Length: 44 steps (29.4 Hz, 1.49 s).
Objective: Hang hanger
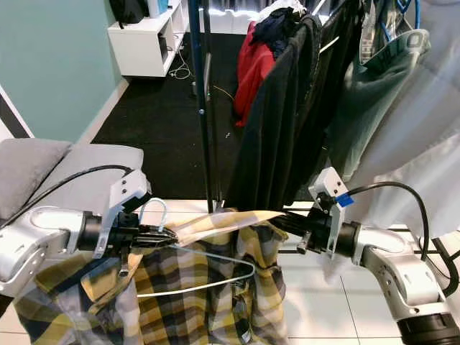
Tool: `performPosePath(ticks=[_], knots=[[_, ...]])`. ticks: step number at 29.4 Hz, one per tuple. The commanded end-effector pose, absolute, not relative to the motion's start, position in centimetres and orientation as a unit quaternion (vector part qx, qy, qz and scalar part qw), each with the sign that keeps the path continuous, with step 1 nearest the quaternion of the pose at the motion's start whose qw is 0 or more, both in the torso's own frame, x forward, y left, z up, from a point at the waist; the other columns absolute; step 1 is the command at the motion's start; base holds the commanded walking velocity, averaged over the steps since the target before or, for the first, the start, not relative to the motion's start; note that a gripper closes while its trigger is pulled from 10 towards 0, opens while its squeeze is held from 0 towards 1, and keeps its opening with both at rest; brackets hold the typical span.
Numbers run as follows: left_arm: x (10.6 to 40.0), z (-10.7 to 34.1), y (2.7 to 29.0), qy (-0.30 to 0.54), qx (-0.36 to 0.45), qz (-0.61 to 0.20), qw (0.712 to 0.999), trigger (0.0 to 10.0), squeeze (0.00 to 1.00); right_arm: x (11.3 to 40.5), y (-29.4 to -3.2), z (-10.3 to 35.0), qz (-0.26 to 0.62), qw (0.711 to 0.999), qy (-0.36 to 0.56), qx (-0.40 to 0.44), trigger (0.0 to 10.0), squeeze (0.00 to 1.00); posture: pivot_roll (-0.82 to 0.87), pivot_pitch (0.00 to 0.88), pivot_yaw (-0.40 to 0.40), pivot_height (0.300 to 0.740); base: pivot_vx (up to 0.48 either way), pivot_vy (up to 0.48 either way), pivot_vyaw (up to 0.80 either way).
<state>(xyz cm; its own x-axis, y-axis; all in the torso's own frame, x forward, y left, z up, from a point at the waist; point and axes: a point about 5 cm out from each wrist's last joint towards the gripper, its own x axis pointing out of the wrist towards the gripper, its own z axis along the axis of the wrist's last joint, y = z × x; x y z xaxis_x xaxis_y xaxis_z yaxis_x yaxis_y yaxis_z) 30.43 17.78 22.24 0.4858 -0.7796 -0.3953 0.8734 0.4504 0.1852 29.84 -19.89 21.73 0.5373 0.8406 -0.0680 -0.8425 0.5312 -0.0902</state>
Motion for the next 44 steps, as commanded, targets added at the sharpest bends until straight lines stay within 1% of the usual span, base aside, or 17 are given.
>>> performPosePath(ticks=[1, 3, 5, 10, 17, 18, 20, 21, 22, 26, 27, 32, 36, 38, 40, 42, 44], knots=[[31.1, 20.7, 19.4, 0.172, 0.196, -0.426, 0.867, 10.0, 0.00, 29.6, -21.0, 22.8, 0.464, 0.884, -0.007, -0.056, 0.0, 0.00, 0.03, 0.233, -0.020, 0.740, 0.000, 0.000, 0.00], [31.5, 20.6, 19.2, 0.164, 0.194, -0.406, 0.877, 10.0, 0.00, 29.5, -20.8, 22.9, 0.469, 0.882, -0.008, -0.053, 0.0, 0.00, 0.03, 0.233, -0.020, 0.740, 0.000, 0.000, 0.00], [31.6, 20.6, 19.1, 0.162, 0.194, -0.403, 0.879, 10.0, 0.00, 29.5, -20.7, 22.9, 0.470, 0.881, -0.008, -0.053, 0.0, 0.00, 0.03, 0.233, -0.020, 0.740, 0.000, 0.000, 0.00], [31.8, 20.6, 17.8, 0.141, 0.161, -0.389, 0.896, 10.0, 0.00, 29.3, -19.7, 22.8, 0.484, 0.874, -0.008, -0.045, 0.0, 0.00, 0.02, 0.235, -0.022, 0.740, 0.000, 0.000, 0.00], [32.2, 20.8, 17.7, 0.136, 0.135, -0.358, 0.914, 10.0, 0.00, 29.2, -18.7, 22.6, 0.489, 0.871, -0.009, -0.040, 0.0, 0.00, 0.03, 0.233, -0.020, 0.740, 0.000, 0.000, 0.00], [32.4, 21.0, 17.6, 0.135, 0.113, -0.340, 0.924, 10.0, 0.00, 29.2, -18.1, 22.5, 0.489, 0.871, -0.011, -0.039, 0.0, 0.00, 0.02, 0.234, -0.019, 0.740, 0.000, 0.000, 0.00], [32.4, 21.0, 17.6, 0.135, 0.113, -0.340, 0.924, 10.0, 0.00, 29.2, -18.1, 22.5, 0.489, 0.871, -0.011, -0.039, 0.0, 0.00, 0.02, 0.234, -0.019, 0.740, 0.000, 0.000, 0.00], [32.6, 21.8, 17.2, 0.124, 0.059, -0.327, 0.935, 10.0, 0.00, 29.0, -16.4, 21.8, 0.498, 0.866, -0.014, -0.043, 0.0, 0.00, 0.02, 0.233, -0.022, 0.740, 0.000, 0.000, 0.00], [32.6, 21.8, 17.2, 0.124, 0.059, -0.327, 0.935, 10.0, 0.00, 29.0, -16.4, 21.8, 0.498, 0.866, -0.014, -0.043, 0.0, 0.00, 0.02, 0.233, -0.022, 0.740, 0.000, 0.000, 0.00], [33.4, 23.3, 17.3, 0.102, 0.011, -0.295, 0.950, 10.0, 0.00, 28.2, -13.0, 21.1, 0.536, 0.843, -0.022, -0.031, 0.0, 0.00, 0.03, 0.231, -0.021, 0.740, 0.000, 0.000, 0.00], [33.4, 23.3, 17.3, 0.102, 0.011, -0.295, 0.950, 10.0, 0.00, 28.2, -13.0, 21.1, 0.536, 0.843, -0.022, -0.031, 0.0, 0.00, 0.03, 0.231, -0.021, 0.740, 0.000, 0.000, 0.00], [34.1, 24.4, 17.2, 0.080, -0.017, -0.273, 0.958, 10.0, 0.00, 27.9, -10.5, 20.8, 0.558, 0.829, -0.032, -0.023, 0.0, 0.00, 0.03, 0.221, -0.021, 0.740, 0.000, 0.000, 0.00], [34.5, 25.3, 17.2, 0.063, -0.029, -0.263, 0.962, 10.0, 0.00, 27.7, -9.3, 20.6, 0.566, 0.823, -0.037, -0.019, 0.0, 0.00, 0.03, 0.219, -0.023, 0.740, 0.000, 0.000, 0.00], [35.0, 26.3, 17.7, 0.045, -0.038, -0.232, 0.971, 10.0, 0.00, 27.6, -8.2, 21.1, 0.565, 0.822, -0.061, -0.009, 0.0, 0.00, 0.03, 0.216, -0.023, 0.740, 0.000, 0.000, 0.00], [35.3, 26.6, 18.2, 0.040, -0.040, -0.207, 0.977, 10.0, 0.00, 27.7, -7.5, 22.6, 0.557, 0.825, -0.097, 0.010, 0.0, 0.00, 0.03, 0.216, -0.023, 0.740, 0.000, 0.000, 0.00], [35.6, 26.7, 18.3, 0.036, -0.045, -0.194, 0.979, 10.0, 0.00, 27.8, -6.9, 24.5, 0.554, 0.822, -0.130, 0.030, 0.0, 0.00, 0.03, 0.211, -0.021, 0.740, 0.000, 0.000, 0.00], [35.7, 26.8, 18.2, 0.033, -0.050, -0.190, 0.980, 10.0, 0.00, 27.7, -6.6, 25.0, 0.556, 0.819, -0.139, 0.036, 0.0, 0.00, 0.03, 0.211, -0.021, 0.740, 0.000, 0.000, 0.00]])
